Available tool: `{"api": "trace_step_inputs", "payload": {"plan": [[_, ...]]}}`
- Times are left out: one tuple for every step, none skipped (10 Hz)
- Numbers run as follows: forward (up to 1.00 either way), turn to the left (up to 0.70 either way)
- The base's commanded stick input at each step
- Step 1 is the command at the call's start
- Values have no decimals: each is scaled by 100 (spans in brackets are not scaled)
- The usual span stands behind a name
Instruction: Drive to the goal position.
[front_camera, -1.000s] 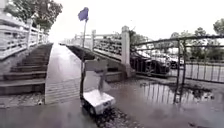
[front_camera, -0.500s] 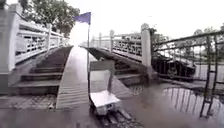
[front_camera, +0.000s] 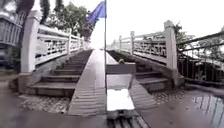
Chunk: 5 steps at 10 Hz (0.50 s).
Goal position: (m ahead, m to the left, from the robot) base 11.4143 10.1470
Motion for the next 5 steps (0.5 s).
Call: {"api": "trace_step_inputs", "payload": {"plan": [[45,3],[45,3],[45,3],[45,3],[45,3]]}}
